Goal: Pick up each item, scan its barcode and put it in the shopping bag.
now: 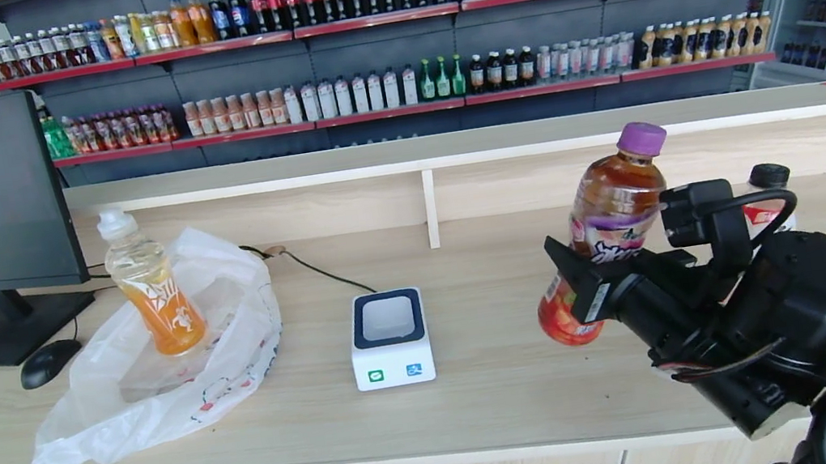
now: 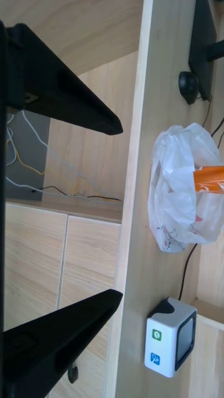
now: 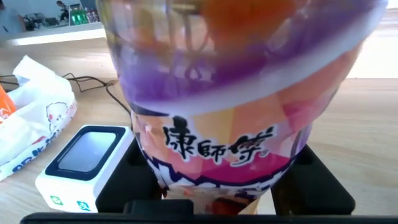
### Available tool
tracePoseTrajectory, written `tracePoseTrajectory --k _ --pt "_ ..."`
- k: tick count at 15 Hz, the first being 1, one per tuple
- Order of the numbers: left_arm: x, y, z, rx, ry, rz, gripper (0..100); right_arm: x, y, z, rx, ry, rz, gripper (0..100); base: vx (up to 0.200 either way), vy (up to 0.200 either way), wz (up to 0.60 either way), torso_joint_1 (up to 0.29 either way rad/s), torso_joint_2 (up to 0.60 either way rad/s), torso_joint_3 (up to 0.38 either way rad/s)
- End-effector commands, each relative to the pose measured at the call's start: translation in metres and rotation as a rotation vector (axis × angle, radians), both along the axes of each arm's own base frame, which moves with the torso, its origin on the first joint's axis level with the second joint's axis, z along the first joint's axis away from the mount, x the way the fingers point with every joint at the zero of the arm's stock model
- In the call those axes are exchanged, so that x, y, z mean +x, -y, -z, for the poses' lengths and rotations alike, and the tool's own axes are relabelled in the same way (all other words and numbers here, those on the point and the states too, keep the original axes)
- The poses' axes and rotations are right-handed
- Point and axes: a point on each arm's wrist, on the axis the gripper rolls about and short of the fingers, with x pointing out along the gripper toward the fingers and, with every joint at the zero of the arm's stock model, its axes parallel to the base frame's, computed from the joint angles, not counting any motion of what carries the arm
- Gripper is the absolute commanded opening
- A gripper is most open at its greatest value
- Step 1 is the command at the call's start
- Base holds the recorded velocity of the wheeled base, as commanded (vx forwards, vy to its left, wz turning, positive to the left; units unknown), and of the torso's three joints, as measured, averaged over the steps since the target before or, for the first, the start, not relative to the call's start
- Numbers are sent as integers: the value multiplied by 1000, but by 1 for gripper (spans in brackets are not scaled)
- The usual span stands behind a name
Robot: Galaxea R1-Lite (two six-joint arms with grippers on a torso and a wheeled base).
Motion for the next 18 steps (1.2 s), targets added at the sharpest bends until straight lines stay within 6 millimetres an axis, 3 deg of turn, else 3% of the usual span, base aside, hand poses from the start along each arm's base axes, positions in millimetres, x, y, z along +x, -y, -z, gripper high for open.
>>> tracePoseTrajectory --k 1,9,13,15,18 --pt "0 0 0 0 0 0 100 -24 -1 -14 24 30 -60 0 0 0 0 0 0 0" --pt "0 0 0 4 -1 0 100 -79 -10 -29 59 64 -243 0 0 0 0 0 0 0" --pt "0 0 0 4 -1 0 100 -89 -6 -37 95 86 -287 0 0 0 0 0 0 0" --pt "0 0 0 4 -1 0 100 -106 -9 -37 116 78 -427 0 0 0 0 0 0 0" --pt "0 0 0 4 -1 0 100 -111 -12 -43 163 83 -565 0 0 0 0 0 0 0"
